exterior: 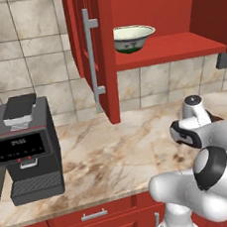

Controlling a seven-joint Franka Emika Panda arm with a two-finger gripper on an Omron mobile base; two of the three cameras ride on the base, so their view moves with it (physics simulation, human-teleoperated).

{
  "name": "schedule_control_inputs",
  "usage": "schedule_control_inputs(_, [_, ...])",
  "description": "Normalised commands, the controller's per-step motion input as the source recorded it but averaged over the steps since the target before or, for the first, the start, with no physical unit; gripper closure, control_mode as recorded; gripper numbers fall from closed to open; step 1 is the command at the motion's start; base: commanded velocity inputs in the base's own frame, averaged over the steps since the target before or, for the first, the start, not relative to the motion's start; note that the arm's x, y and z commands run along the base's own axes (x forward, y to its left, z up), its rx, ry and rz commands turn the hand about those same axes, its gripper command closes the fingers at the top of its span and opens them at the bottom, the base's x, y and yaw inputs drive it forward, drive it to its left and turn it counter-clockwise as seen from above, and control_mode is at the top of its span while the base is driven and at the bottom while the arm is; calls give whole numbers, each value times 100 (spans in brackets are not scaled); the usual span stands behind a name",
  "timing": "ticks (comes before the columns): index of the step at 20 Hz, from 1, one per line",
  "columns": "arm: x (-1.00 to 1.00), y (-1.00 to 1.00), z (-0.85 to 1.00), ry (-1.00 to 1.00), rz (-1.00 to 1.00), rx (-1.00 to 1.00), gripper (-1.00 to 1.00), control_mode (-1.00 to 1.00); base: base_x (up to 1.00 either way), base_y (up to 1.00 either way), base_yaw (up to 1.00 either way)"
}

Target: Open the cabinet. Pick the bowls from the counter and place them in the cabinet. Then close the cabinet.

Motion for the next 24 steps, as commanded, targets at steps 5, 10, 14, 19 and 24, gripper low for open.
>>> schedule_control_inputs(5, [0, -11, -14, 2, 0, 7, 100, -100, 0, 0, 0])
schedule_control_inputs(10, [0, 0, 0, 0, 0, 0, 100, -100, 0, 0, 0])
schedule_control_inputs(14, [-3, -2, 11, -3, 0, 0, 100, -100, 0, 0, 0])
schedule_control_inputs(19, [-28, 0, 78, -17, 5, 0, 100, -100, 0, 0, 0])
schedule_control_inputs(24, [-42, 0, 100, -20, 10, -2, 100, -100, 0, 0, 0])
